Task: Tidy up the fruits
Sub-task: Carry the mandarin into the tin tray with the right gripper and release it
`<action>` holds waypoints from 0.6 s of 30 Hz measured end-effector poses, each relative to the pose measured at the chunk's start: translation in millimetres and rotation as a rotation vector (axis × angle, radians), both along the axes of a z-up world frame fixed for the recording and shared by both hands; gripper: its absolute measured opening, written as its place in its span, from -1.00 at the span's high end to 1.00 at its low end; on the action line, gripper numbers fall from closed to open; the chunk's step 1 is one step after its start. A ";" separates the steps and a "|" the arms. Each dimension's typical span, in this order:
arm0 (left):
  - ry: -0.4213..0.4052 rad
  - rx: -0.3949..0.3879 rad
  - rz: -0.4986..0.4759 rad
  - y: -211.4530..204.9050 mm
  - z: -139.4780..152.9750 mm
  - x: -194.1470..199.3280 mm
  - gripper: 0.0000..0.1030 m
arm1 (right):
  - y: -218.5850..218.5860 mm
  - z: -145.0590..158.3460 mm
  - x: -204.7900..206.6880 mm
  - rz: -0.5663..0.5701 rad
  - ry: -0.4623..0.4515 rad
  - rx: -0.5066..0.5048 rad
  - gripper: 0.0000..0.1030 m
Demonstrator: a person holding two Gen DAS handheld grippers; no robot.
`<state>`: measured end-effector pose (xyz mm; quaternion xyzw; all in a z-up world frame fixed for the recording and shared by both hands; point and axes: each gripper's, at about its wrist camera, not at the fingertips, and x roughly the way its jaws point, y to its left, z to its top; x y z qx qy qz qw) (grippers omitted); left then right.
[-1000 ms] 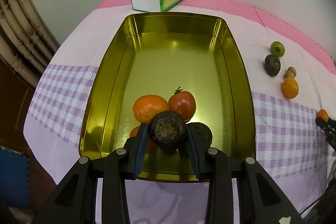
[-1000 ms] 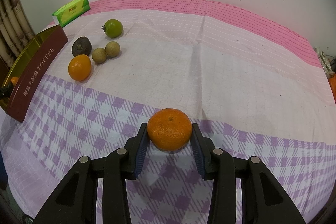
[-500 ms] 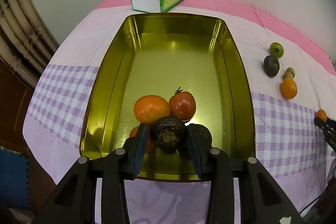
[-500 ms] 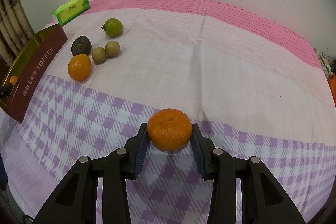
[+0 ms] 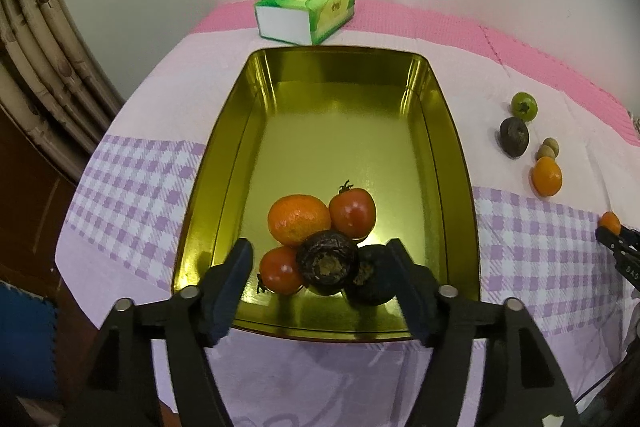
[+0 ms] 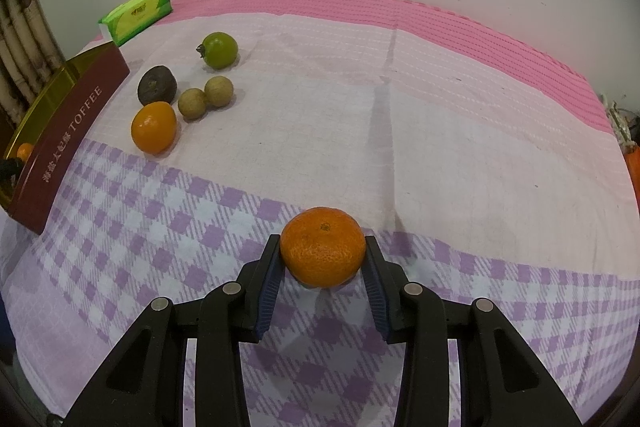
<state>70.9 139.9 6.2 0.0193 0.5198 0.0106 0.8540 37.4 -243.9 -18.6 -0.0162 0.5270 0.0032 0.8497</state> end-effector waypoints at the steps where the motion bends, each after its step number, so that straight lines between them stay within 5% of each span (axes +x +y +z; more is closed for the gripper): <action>1: -0.006 0.002 0.000 0.3 1.3 0.1 -0.34 | 0.8 0.4 0.0 0.002 0.002 0.000 0.22; 18: -0.063 0.006 0.050 17.1 18.6 -5.1 -0.75 | 38.8 30.1 -2.3 0.101 -0.031 0.012 0.23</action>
